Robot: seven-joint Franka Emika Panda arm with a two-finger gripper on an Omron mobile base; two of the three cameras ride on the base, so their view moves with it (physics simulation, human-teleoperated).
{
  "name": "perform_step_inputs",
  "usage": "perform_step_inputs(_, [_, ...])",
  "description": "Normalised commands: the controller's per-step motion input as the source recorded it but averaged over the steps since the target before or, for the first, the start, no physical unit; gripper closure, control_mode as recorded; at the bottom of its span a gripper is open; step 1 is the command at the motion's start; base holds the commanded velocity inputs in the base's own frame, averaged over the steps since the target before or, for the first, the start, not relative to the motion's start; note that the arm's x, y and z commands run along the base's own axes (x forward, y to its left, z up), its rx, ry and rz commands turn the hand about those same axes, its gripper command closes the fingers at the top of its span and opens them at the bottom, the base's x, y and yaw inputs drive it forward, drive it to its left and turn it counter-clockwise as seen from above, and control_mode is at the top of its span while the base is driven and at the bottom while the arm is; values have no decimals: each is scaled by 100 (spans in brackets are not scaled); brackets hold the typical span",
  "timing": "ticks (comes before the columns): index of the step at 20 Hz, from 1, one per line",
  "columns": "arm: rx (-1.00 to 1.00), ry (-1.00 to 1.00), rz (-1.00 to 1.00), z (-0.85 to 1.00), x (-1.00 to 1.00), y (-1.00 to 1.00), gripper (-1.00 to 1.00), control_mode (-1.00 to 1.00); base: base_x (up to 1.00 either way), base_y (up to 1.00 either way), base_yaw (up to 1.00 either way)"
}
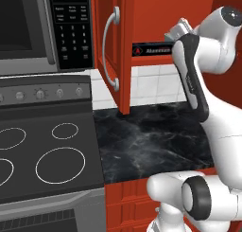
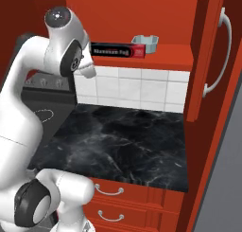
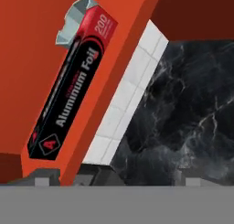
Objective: Retrieve the tupperware and aluminum foil from the cabinet and place them on the dining counter near the plate with carrot and bell pepper to prepare for storing leftovers.
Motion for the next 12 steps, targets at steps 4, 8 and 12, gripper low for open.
perform_step_inputs(4, [52, 0, 0, -15, 3, 0, -100, -100, 0, 0, 0])
perform_step_inputs(8, [46, 3, 0, -16, 20, 8, -100, -100, 0, 0, 0])
perform_step_inputs(12, [38, 6, 0, -23, 30, 14, -100, -100, 0, 0, 0])
